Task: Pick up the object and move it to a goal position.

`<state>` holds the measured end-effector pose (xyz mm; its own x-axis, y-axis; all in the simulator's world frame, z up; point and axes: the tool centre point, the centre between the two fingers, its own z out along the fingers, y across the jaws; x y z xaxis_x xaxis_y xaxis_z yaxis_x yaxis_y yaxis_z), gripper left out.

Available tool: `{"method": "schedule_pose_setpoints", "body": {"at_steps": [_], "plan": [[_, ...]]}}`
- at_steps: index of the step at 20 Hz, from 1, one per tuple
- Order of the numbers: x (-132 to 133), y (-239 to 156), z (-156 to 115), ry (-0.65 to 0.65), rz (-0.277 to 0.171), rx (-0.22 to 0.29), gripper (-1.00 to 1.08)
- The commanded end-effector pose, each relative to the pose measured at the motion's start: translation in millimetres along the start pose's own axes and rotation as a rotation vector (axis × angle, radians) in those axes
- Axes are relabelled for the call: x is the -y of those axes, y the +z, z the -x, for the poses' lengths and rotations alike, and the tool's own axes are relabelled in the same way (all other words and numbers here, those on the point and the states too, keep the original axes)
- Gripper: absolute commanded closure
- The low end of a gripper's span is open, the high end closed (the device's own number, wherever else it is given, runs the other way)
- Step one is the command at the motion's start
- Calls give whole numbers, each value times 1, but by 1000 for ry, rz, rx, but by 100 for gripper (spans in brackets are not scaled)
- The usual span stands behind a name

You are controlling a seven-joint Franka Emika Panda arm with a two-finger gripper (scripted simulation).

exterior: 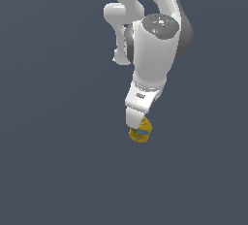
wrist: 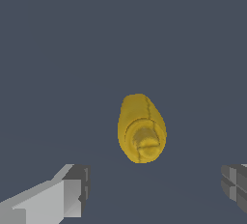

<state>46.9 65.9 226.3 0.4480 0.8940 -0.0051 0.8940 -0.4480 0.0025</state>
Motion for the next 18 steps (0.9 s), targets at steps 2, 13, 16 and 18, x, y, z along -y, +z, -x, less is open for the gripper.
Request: {"method": "schedule_pose_setpoints", "body": {"at_steps": [2, 13, 16, 18], "plan": [[-1, 4, -5, -43, -1, -3, -92], [-2, 11, -7, -65, -2, -5, -92], [-2, 23, -7, -67, -2, -5, -92], [-1, 34, -7, -68, -2, -5, -92]]}}
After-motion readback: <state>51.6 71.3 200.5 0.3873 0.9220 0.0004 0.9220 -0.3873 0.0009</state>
